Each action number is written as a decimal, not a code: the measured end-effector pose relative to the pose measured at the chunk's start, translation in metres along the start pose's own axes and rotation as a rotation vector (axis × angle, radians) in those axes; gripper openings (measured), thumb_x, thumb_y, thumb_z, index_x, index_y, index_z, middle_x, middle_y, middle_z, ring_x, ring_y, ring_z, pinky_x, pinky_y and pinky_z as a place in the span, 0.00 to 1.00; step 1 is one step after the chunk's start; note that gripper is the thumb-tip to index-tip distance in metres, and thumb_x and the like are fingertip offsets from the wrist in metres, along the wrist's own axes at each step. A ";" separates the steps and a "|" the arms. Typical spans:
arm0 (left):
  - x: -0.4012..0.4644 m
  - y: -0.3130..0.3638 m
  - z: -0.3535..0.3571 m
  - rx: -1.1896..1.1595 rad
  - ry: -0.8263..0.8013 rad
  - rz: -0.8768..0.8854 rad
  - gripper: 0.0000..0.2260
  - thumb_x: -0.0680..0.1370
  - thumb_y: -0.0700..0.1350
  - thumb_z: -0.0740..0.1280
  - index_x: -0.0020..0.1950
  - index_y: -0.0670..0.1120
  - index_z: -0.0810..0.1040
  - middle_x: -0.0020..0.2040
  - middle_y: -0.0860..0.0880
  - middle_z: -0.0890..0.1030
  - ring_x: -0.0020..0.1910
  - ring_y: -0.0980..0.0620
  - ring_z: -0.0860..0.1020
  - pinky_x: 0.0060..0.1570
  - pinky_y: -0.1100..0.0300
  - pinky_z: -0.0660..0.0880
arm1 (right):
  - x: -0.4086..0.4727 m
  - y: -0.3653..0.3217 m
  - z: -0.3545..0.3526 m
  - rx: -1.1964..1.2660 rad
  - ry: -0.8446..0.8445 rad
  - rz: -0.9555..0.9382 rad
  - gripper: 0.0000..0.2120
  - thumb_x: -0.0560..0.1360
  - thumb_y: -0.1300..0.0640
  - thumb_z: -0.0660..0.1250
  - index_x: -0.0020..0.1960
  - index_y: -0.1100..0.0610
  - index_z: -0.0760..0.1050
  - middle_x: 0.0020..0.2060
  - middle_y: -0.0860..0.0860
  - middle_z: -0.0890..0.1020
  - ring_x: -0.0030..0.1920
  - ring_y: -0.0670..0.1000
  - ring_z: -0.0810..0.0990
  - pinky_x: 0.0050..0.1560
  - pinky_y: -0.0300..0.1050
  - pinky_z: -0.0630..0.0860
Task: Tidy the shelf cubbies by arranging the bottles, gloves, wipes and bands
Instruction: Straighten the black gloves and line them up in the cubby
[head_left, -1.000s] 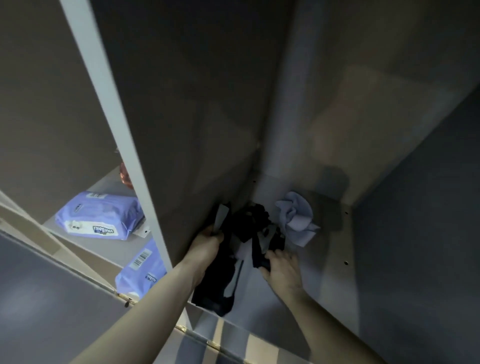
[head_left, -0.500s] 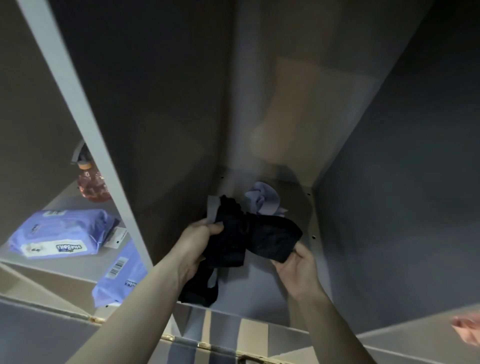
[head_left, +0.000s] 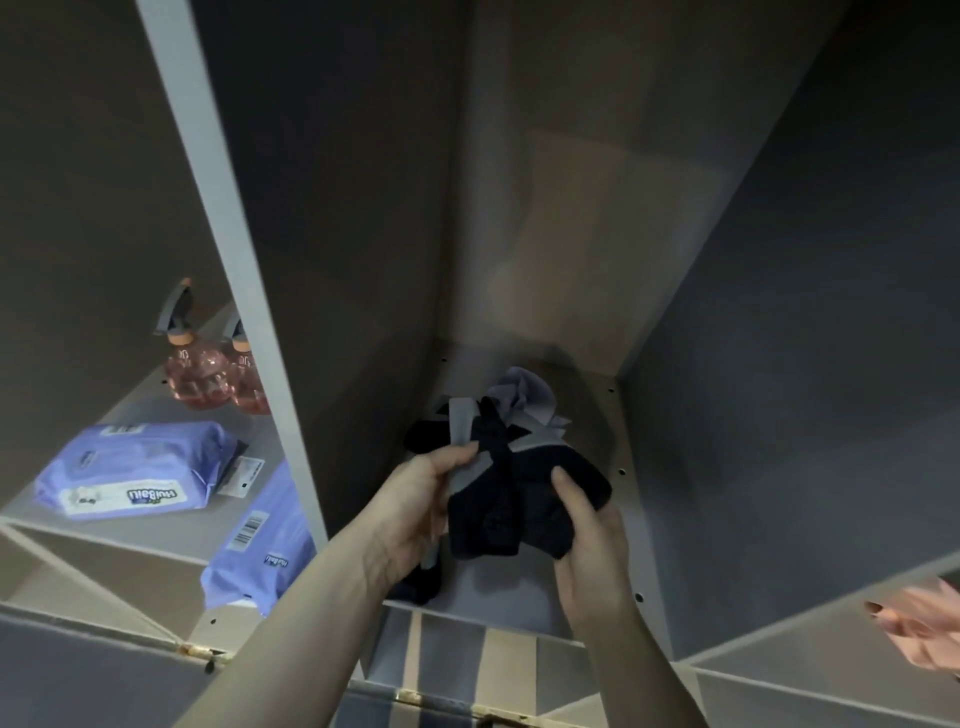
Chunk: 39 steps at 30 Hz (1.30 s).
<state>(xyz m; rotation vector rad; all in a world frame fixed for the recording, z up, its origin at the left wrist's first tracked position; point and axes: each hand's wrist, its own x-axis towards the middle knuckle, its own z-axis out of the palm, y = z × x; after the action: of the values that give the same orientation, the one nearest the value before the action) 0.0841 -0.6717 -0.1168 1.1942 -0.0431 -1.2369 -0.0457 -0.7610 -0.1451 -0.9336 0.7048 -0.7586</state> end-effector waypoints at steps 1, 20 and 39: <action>-0.001 0.000 0.000 -0.009 0.008 0.005 0.17 0.76 0.47 0.66 0.61 0.39 0.79 0.59 0.37 0.80 0.61 0.37 0.76 0.64 0.44 0.70 | 0.000 -0.002 -0.002 0.049 -0.004 0.025 0.18 0.72 0.58 0.67 0.61 0.62 0.76 0.50 0.55 0.85 0.50 0.53 0.84 0.43 0.43 0.81; -0.024 0.001 0.024 -0.144 -0.171 0.096 0.17 0.81 0.49 0.58 0.64 0.41 0.76 0.58 0.39 0.81 0.52 0.45 0.81 0.54 0.52 0.76 | -0.023 -0.002 0.012 -1.156 -0.264 -0.817 0.29 0.76 0.64 0.58 0.74 0.45 0.62 0.74 0.41 0.65 0.75 0.44 0.59 0.72 0.58 0.62; 0.006 -0.027 0.003 0.233 -0.107 0.185 0.24 0.76 0.43 0.68 0.72 0.47 0.67 0.58 0.43 0.81 0.54 0.48 0.81 0.53 0.57 0.78 | -0.008 -0.002 -0.015 -0.179 -0.022 0.046 0.14 0.77 0.65 0.63 0.61 0.57 0.77 0.54 0.56 0.84 0.56 0.56 0.82 0.60 0.54 0.76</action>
<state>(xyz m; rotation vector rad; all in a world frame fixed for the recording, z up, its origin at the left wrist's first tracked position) 0.0659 -0.6741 -0.1373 1.2915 -0.3785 -1.1531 -0.0622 -0.7620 -0.1486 -1.0826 0.7815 -0.6510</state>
